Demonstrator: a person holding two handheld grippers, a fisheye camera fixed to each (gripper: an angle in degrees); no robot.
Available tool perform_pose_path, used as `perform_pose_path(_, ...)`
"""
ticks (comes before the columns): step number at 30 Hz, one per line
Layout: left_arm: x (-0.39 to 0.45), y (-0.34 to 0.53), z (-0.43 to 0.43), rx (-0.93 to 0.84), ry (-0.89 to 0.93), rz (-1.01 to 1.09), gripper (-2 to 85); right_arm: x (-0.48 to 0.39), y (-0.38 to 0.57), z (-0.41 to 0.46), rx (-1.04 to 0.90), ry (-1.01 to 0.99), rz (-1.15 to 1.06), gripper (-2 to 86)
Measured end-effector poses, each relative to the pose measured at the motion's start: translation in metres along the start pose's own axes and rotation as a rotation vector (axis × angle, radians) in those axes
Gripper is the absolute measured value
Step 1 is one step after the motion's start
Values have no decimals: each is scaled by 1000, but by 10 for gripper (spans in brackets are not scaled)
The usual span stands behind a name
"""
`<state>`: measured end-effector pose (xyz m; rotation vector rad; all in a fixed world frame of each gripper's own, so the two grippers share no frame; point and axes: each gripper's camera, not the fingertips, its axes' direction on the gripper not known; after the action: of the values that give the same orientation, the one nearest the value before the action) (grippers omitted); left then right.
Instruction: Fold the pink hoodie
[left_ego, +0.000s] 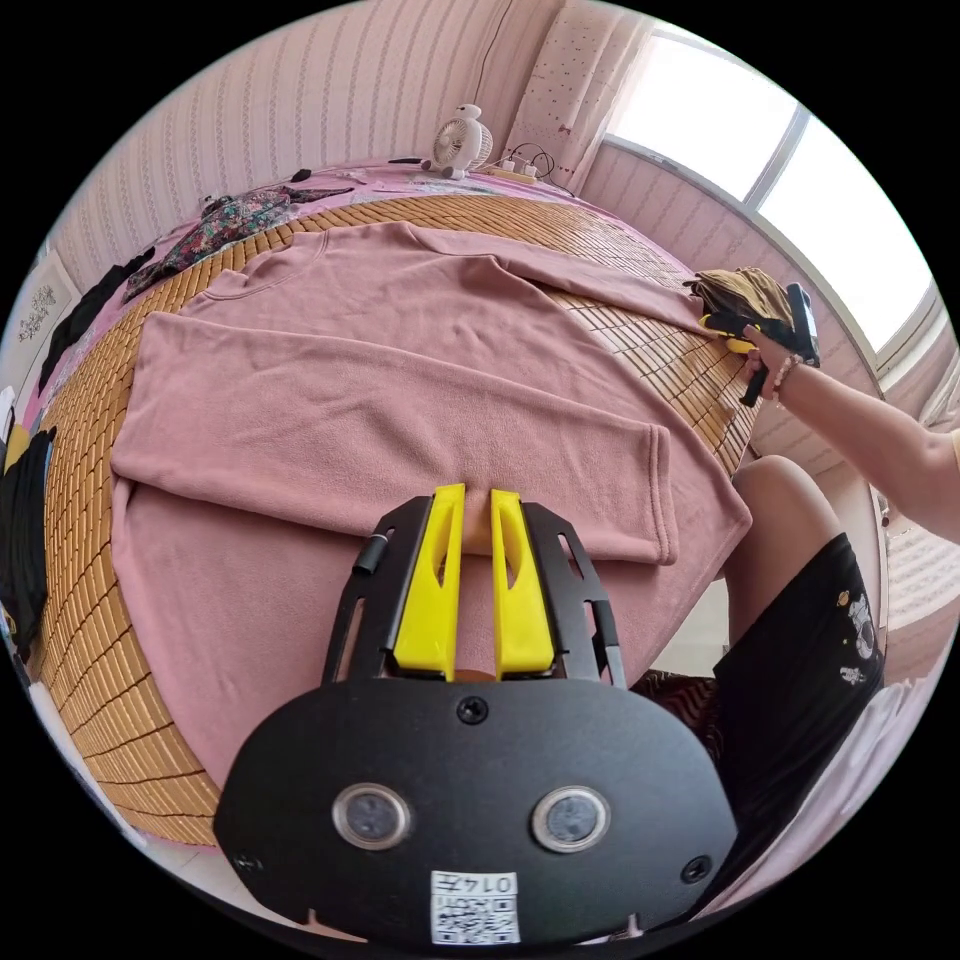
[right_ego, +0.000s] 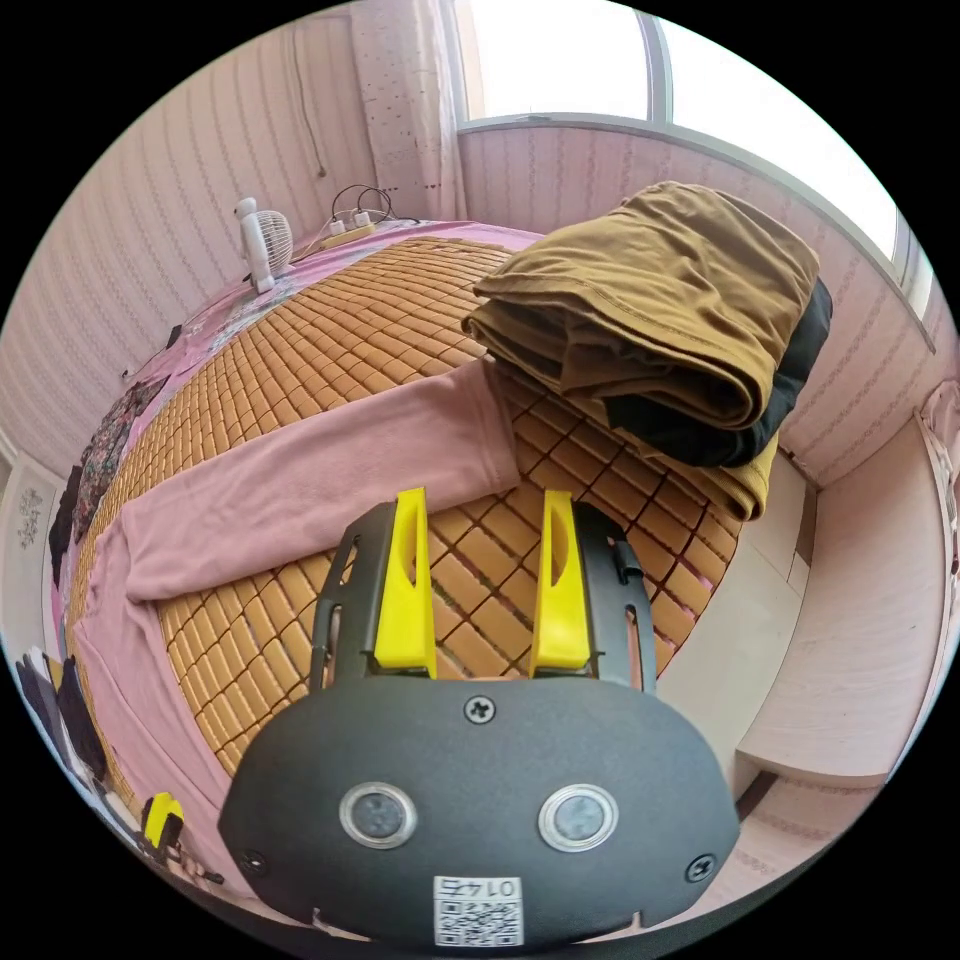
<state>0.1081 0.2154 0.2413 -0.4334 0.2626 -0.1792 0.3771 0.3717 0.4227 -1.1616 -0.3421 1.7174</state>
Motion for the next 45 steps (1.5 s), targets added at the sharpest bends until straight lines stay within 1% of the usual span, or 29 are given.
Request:
perform_pose_path(2,-1,17,-1,80,10,4,42,14,-11,9,-30,-14,48,121)
perform_pose_path(3,-1,19,-1,85,9,8,42,16,-13,6,0,-62,16,114)
perform_pose_path(4,0,20,-3,83,8,11,42,17,-15,6,-2,-89,18,110)
perform_pose_path(10,7,15,-4,71,-29,34,42,38,-14,-5,-18,-54,-9,63)
perform_pose_path(12,12,13,-5,70,-52,45,42,48,-6,-18,22,-108,-24,43)
perform_pose_path(16,9,5,-8,59,-58,46,41,52,5,-41,22,-133,-61,27)
perform_pose_path(19,0,-4,-11,52,-35,32,40,38,15,-94,113,-288,-105,25)
perform_pose_path(21,-4,-9,-13,53,-33,27,35,5,24,-154,200,-469,-209,24)
perform_pose_path(22,-5,-12,-15,55,-38,20,32,-5,27,-172,230,-526,-242,23)
perform_pose_path(24,-10,-18,-20,53,-33,-16,27,-50,54,-253,340,-776,-422,28)
perform_pose_path(25,-17,-22,-25,48,-6,-63,23,-62,66,-274,368,-837,-481,30)
perform_pose_path(27,-31,-22,-38,63,90,-119,18,-108,135,-352,463,-1043,-794,40)
perform_pose_path(28,-37,-15,-51,81,140,-132,15,-119,157,-366,462,-1089,-882,43)
perform_pose_path(29,-41,-2,-65,90,145,-153,18,-139,202,-385,416,-1177,-1030,48)
perform_pose_path(30,-42,6,-73,92,144,-160,20,-157,249,-392,331,-1251,-1152,53)
perform_pose_path(31,-44,22,-89,92,145,-164,23,-165,273,-392,275,-1281,-1198,55)
perform_pose_path(33,-46,47,-113,79,144,-163,28,-186,368,-375,19,-1367,-1330,61)
perform_pose_path(36,-56,84,-148,31,130,-169,36,-184,457,-348,-199,-1361,-1412,61)
perform_pose_path(39,-76,101,-177,30,75,-213,42,-174,496,-332,-300,-1296,-1401,61)
perform_pose_path(42,-109,88,-193,90,-11,-281,47,-168,511,-316,-382,-1253,-1361,62)
perform_pose_path(43,-124,75,-193,119,-37,-315,49,-167,515,-317,-367,-1236,-1375,62)
perform_pose_path(45,-145,50,-182,135,-42,-358,52,-162,543,-325,-197,-1120,-1433,63)
